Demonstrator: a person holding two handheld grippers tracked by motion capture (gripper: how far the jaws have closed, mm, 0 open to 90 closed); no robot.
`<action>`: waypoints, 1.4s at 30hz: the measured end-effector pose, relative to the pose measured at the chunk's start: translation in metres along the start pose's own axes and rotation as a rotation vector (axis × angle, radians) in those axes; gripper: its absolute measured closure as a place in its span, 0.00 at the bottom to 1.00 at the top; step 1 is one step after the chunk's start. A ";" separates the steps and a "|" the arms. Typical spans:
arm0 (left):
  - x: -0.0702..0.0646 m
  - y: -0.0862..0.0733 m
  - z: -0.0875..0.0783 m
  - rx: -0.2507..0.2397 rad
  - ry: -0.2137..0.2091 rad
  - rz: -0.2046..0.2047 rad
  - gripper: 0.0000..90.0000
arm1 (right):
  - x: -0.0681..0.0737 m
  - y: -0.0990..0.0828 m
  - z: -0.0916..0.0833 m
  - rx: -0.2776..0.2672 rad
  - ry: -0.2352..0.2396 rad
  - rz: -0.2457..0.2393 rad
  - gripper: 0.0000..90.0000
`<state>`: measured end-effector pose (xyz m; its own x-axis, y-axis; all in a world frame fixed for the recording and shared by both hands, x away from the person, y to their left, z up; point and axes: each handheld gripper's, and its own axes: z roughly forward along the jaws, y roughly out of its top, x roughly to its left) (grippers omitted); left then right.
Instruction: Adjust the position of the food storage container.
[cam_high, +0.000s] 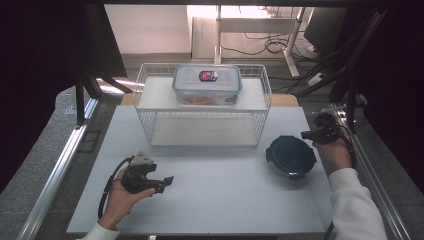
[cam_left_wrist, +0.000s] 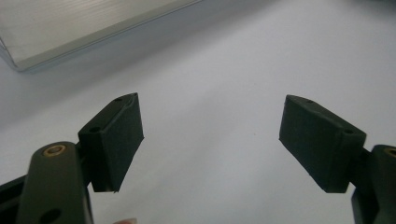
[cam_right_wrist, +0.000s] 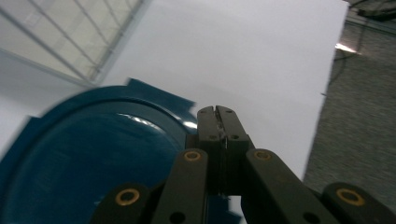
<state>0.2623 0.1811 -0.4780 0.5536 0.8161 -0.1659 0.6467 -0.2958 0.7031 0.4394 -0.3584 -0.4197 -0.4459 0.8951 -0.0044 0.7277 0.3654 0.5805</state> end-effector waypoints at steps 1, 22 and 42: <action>0.000 0.000 0.000 0.004 0.004 0.004 0.23 | -0.002 0.000 0.002 0.011 -0.010 -0.009 0.99; 0.000 0.001 0.003 0.018 0.013 -0.032 0.24 | 0.005 -0.015 0.017 0.124 -0.072 -0.091 1.00; 0.000 0.001 0.002 0.017 0.013 -0.038 0.24 | 0.069 -0.026 0.013 0.131 0.041 -0.182 1.00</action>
<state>0.2639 0.1799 -0.4787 0.5214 0.8334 -0.1834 0.6763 -0.2725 0.6844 0.3966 -0.3031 -0.4458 -0.5948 0.8013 -0.0649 0.6935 0.5522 0.4628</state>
